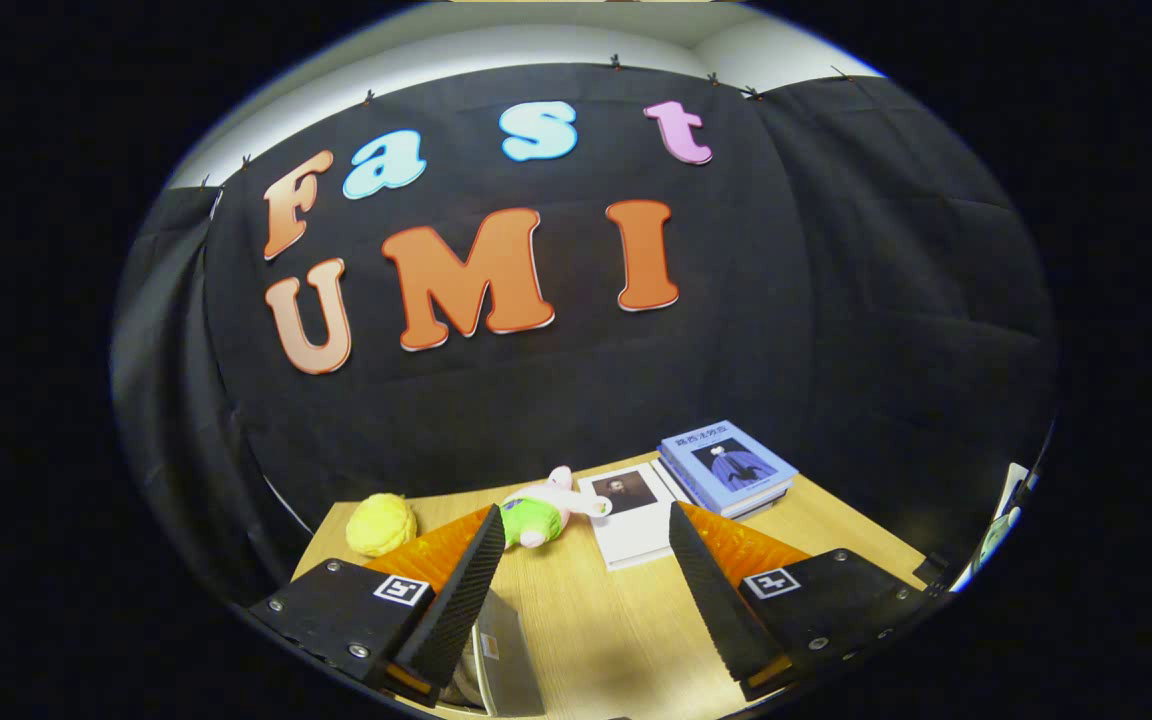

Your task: Open the storage box then place both shoes into the box .Put the left shoe in first, then the right shoe, with the right side of both shoes facing outward in a uniform manner.

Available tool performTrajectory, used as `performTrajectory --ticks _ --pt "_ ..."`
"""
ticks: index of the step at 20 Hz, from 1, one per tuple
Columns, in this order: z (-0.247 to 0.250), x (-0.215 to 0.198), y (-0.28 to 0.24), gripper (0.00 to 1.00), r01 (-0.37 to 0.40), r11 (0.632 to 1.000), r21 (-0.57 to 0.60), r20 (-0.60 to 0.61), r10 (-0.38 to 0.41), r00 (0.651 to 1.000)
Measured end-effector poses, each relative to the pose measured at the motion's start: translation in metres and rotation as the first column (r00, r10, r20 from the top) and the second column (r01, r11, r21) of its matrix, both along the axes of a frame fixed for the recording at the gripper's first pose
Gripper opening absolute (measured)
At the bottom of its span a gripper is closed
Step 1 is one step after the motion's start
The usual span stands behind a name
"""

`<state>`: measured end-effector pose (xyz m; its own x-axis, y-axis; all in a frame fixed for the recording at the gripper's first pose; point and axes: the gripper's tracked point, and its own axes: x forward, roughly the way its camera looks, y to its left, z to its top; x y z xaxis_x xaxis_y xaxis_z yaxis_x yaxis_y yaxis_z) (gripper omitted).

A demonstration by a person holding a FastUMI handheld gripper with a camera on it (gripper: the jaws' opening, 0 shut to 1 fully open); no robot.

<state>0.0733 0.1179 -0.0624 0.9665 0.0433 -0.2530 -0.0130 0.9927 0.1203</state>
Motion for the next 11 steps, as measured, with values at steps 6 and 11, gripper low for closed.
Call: performTrajectory --ticks 6,11 --pt "0.049 -0.011 -0.055 0.98 0.075 0.996 -0.041 0.118 -0.07 0.991" --pt "0.067 -0.023 -0.065 0.98 0.052 0.997 -0.05 0.185 -0.042 0.982"
